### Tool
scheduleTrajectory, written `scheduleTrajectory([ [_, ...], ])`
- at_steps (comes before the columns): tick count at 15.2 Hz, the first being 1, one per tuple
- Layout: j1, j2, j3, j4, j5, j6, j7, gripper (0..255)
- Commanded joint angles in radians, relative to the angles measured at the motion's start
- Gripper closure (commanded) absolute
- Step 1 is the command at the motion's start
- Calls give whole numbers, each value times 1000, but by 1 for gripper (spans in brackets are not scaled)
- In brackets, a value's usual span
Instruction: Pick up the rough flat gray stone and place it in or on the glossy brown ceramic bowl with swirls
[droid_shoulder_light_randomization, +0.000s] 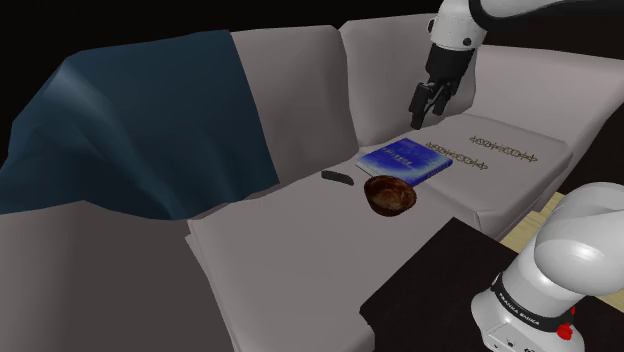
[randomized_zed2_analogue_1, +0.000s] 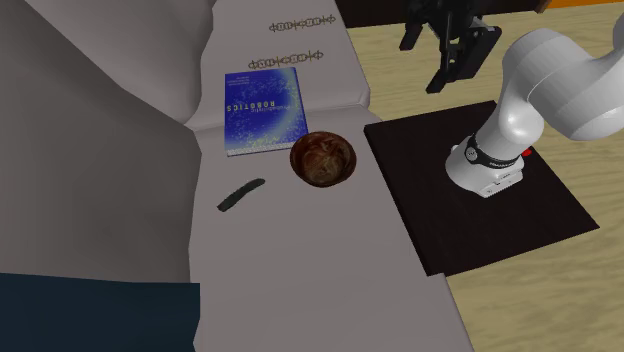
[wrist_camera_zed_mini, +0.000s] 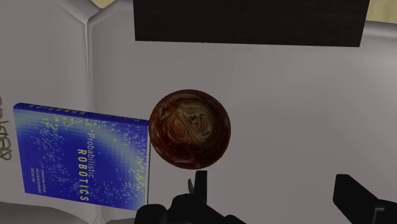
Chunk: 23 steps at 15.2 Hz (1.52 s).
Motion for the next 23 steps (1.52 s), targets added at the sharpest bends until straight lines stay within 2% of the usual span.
scheduleTrajectory([
  [1,0,0,0,0,0,0,0,0],
  [7,-1,174,-50,-28,-32,191,-91,0],
  [12,1,348,-87,-10,-48,339,-165,0],
  [23,6,779,-139,153,-32,586,-333,0],
])
